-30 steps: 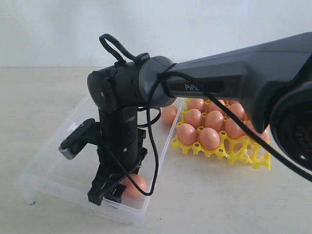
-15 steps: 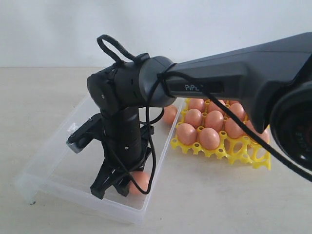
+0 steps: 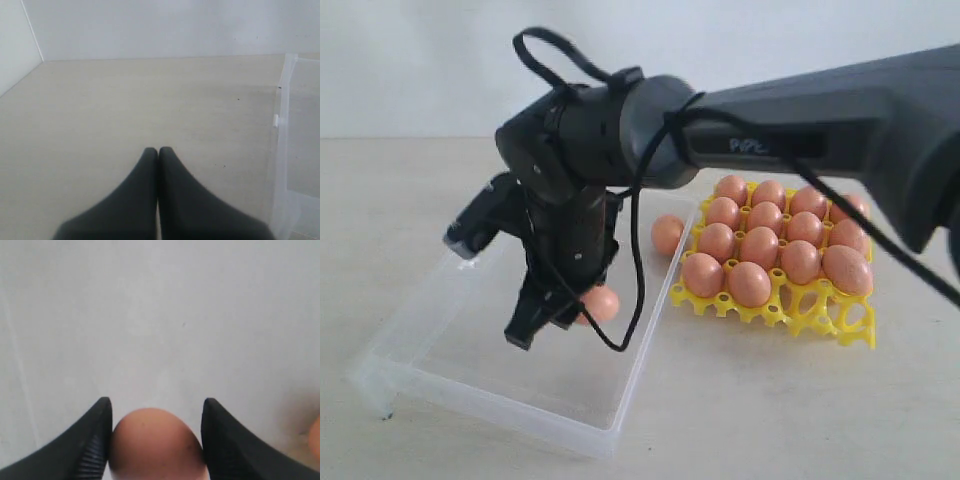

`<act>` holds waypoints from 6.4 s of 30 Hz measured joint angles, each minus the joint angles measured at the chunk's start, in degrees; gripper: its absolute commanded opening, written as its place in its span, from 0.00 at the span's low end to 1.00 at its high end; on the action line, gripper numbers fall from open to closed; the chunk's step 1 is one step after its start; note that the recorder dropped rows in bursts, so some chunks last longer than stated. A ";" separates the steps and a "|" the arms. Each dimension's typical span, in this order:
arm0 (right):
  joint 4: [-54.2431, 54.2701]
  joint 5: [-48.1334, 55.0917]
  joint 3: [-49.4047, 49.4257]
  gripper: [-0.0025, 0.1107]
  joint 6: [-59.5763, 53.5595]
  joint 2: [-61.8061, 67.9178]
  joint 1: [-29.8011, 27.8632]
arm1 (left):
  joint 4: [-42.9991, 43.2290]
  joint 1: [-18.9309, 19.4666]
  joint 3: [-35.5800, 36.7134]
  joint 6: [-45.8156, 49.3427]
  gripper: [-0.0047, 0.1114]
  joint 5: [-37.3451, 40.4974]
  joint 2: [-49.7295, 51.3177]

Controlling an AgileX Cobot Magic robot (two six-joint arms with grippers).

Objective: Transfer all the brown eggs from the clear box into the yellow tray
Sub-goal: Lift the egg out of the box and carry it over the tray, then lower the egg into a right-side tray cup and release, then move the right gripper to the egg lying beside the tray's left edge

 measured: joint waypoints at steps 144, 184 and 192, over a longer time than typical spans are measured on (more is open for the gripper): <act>-60.54 -114.61 59.50 0.36 65.20 -19.00 -56.67 | 0.00 0.00 0.00 0.00 0.00 -0.10 0.00; -30.05 -5.13 20.13 0.02 29.30 -18.24 -11.54 | 0.00 0.00 0.00 0.00 0.00 -0.21 0.00; -11.56 1.22 5.76 0.02 14.40 -16.86 -12.57 | 0.00 0.00 0.00 0.00 0.00 -0.21 0.00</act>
